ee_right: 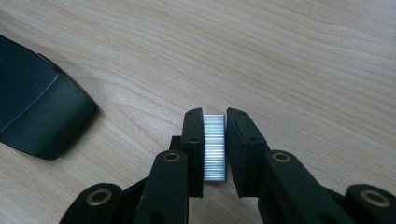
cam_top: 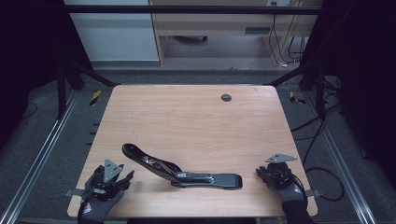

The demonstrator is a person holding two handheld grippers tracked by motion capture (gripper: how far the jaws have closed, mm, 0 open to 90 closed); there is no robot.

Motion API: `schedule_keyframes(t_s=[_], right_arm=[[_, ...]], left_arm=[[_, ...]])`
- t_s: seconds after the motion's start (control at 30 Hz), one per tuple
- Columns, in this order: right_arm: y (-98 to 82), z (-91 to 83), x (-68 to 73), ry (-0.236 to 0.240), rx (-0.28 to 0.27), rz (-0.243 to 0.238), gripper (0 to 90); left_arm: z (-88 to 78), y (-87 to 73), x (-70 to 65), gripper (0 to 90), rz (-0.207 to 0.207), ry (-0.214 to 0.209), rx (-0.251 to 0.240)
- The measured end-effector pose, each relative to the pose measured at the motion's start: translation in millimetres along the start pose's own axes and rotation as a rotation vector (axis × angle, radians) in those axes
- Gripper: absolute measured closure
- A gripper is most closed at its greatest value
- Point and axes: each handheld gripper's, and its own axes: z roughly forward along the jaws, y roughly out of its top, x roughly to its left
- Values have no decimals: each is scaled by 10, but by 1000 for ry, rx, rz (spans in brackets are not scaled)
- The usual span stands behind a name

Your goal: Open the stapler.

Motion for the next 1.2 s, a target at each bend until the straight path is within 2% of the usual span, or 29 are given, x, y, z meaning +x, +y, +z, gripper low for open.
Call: schedule_keyframes(t_s=[0.17,0.23,0.3,0.33,0.4,0.5,0.57,0.6,0.7,0.77,0.83,0.93,1.07,1.2], right_arm=[[14,-20,-5,-2,-30,0,724],[38,-58,1,-2,-32,32,706],[40,-60,-8,-12,-37,23,702],[53,-79,2,-7,-39,39,698],[79,-112,6,-16,-45,42,688],[101,-143,12,-44,-55,22,687],[121,-168,24,-49,-51,31,685],[125,-163,18,-62,-51,13,684],[149,-165,29,-62,-24,16,677],[161,-160,34,-81,-5,18,666],[181,-162,41,-81,20,34,656],[194,-162,41,-110,35,2,660],[216,-174,46,-103,47,5,659],[217,-137,43,-89,87,21,658]], left_arm=[[5,1,-3,524,1,-5,3],[1,2,-2,524,1,-4,3],[-1,2,0,524,1,-4,2],[0,2,2,524,1,-4,3],[2,1,1,523,-1,-4,5],[1,3,-1,521,4,-2,5],[3,2,-1,520,5,-3,5],[5,2,0,519,4,-5,5],[14,3,4,519,7,-6,5],[19,1,6,518,7,-6,8],[17,0,7,518,7,-6,8],[16,4,6,516,9,-3,8],[24,2,2,516,10,-4,13],[24,3,6,514,9,-4,13]])
